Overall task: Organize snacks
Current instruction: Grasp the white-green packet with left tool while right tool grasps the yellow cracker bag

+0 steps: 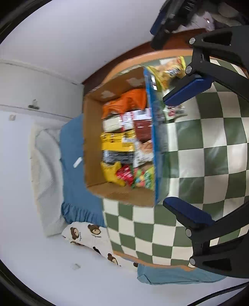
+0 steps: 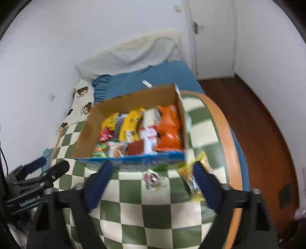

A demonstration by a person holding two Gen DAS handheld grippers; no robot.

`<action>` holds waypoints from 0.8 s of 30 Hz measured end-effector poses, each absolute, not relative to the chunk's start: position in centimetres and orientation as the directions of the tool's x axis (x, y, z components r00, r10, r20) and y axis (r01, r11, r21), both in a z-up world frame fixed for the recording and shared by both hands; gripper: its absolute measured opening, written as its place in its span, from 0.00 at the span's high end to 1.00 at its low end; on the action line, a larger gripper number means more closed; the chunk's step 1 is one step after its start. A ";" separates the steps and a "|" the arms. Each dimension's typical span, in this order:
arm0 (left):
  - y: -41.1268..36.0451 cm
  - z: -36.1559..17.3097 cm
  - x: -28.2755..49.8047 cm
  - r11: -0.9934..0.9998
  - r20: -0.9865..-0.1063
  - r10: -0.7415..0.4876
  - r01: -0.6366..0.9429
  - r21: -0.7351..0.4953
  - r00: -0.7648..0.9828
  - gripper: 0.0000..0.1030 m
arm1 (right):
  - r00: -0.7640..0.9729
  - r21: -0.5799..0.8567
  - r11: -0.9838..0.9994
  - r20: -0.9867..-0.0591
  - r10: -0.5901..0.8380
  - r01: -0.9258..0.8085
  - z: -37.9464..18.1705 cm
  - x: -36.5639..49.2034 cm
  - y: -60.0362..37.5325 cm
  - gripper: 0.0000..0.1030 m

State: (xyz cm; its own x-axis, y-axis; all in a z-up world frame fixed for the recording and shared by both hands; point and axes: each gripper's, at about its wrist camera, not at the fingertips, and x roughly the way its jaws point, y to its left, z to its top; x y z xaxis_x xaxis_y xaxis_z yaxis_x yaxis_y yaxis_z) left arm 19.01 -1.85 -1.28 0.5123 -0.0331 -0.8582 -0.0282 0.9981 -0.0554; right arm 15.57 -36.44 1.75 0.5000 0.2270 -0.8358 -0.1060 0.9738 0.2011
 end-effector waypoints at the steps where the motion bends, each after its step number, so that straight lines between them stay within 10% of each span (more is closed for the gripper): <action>1: -2.6 -2.4 19.3 0.999 -0.873 -0.028 -0.018 -0.042 0.487 0.05 | 0.485 0.208 0.975 -0.847 0.219 -0.077 0.8 15.8 -37.6 0.23; 17: -11.7 -14.7 23.2 0.993 -0.972 -0.020 0.119 0.008 0.235 0.05 | 0.210 0.059 0.983 -0.973 0.095 -0.172 -15.4 21.5 -41.0 0.17; 20: -13.1 -16.3 24.2 0.991 -0.979 -0.024 0.135 0.004 0.204 0.05 | 0.181 0.064 0.986 -0.979 0.092 -0.157 -16.9 21.5 -41.8 0.39; 24: -14.5 -18.6 25.7 0.993 -0.987 -0.042 0.114 -0.024 0.154 0.05 | 0.173 0.138 0.987 -0.973 0.150 -0.081 -16.9 20.8 -45.0 0.40</action>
